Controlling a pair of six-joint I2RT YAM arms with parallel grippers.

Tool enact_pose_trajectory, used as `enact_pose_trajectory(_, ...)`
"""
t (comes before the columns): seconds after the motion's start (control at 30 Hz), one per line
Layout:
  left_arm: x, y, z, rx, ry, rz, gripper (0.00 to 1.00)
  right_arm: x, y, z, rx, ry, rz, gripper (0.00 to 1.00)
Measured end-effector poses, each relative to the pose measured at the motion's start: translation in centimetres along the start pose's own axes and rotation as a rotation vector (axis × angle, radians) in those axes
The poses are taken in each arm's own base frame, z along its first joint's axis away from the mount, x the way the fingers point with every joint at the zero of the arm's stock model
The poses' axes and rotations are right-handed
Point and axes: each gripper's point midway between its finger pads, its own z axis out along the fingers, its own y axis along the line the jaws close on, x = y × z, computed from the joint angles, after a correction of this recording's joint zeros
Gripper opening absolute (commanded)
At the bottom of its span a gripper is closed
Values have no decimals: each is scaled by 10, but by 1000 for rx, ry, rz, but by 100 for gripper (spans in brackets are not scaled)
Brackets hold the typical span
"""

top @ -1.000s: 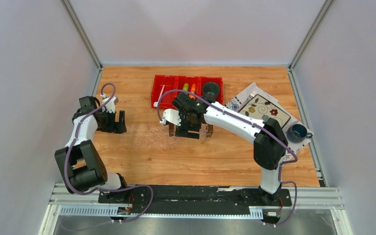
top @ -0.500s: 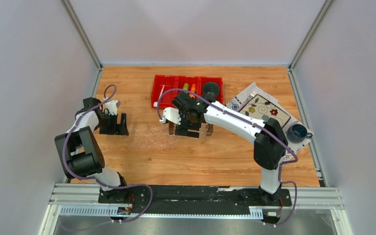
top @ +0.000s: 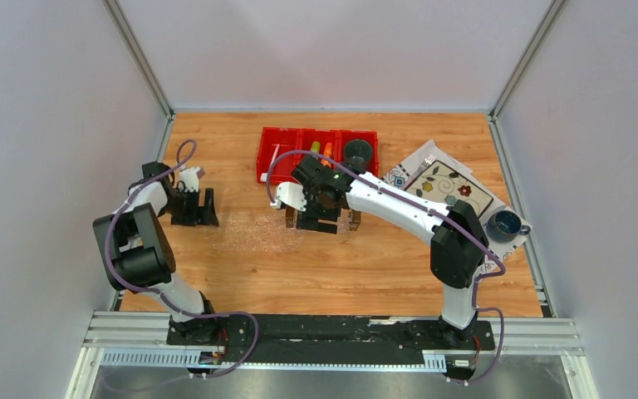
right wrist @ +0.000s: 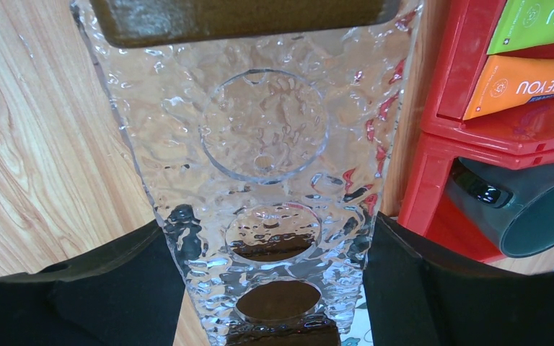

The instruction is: Prepare toiletry sets of a toothbrush and toothpaste on the tray

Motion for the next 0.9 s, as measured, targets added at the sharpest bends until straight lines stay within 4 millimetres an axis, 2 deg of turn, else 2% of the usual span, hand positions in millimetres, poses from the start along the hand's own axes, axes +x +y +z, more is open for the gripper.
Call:
enact_pose_trajectory(0.17, -10, 2, 4, 3, 7, 12, 86, 0, 0, 0, 0, -1, 0, 38)
enact_pose_trajectory(0.37, -10, -3, 6, 19, 54, 14, 88, 2, 1, 3, -1, 3, -1, 38)
enact_pose_trajectory(0.5, -9, -2, 2, 15, 96, 7, 81, 5, 3, 5, -5, 12, -3, 38)
enact_pose_trajectory(0.9, 8, -18, -7, 47, 209, -18, 74, 7, 3, 5, -1, 15, -4, 39)
